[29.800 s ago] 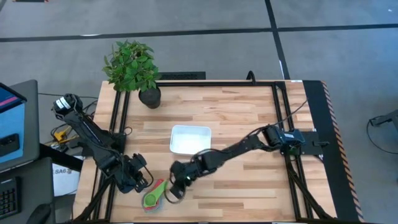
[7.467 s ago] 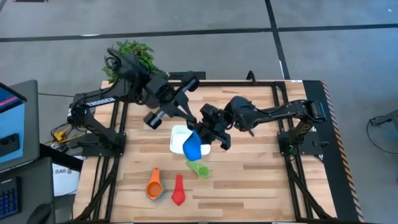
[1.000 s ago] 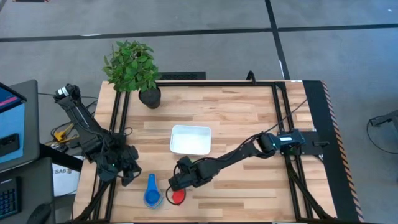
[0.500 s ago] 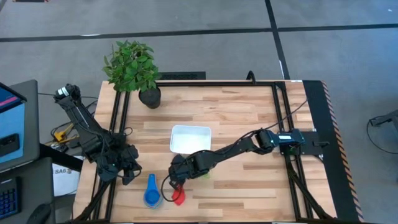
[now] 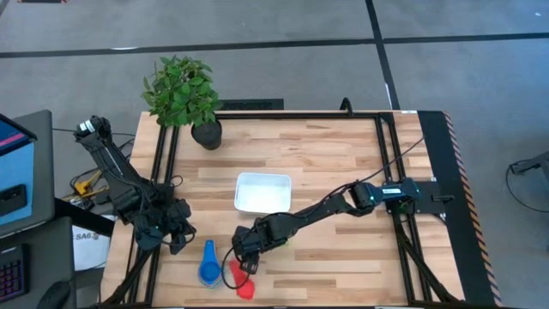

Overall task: Nest measuring cups in basket
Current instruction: Stack the red measuring cup into the light blue measuring cup

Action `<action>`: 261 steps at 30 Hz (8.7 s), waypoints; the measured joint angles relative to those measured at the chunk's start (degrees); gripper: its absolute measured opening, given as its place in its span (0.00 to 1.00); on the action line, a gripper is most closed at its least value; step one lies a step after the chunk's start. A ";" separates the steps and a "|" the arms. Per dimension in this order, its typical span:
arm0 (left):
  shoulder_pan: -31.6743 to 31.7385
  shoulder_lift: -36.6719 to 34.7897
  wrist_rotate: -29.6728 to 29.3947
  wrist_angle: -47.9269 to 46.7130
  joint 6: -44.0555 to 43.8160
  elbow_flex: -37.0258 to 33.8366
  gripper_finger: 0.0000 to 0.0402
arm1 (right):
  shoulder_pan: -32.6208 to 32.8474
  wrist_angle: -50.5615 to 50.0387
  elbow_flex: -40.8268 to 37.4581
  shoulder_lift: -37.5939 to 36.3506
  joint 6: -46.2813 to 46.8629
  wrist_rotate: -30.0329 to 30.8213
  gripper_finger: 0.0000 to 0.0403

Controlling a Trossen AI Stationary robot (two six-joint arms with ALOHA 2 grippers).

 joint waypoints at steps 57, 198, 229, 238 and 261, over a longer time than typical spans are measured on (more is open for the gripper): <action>0.20 -0.02 -0.20 -1.34 -4.73 -0.02 0.00 | 8.48 13.90 -0.22 1.11 -49.16 -8.56 0.95; 41.83 8.63 25.64 104.94 75.75 5.03 0.04 | -17.35 72.81 -0.26 -28.26 16.29 -38.64 0.67; 37.80 -15.31 33.84 31.32 62.20 16.25 0.00 | -18.10 37.42 -0.29 -28.28 3.89 -57.55 0.74; 37.53 -11.46 44.66 5.68 62.09 28.73 0.00 | -15.48 23.76 -0.24 -28.30 -3.24 -65.13 0.74; 36.74 21.97 77.19 -16.84 58.94 34.18 0.00 | -11.52 -27.18 -0.30 -30.59 -29.61 -48.58 0.74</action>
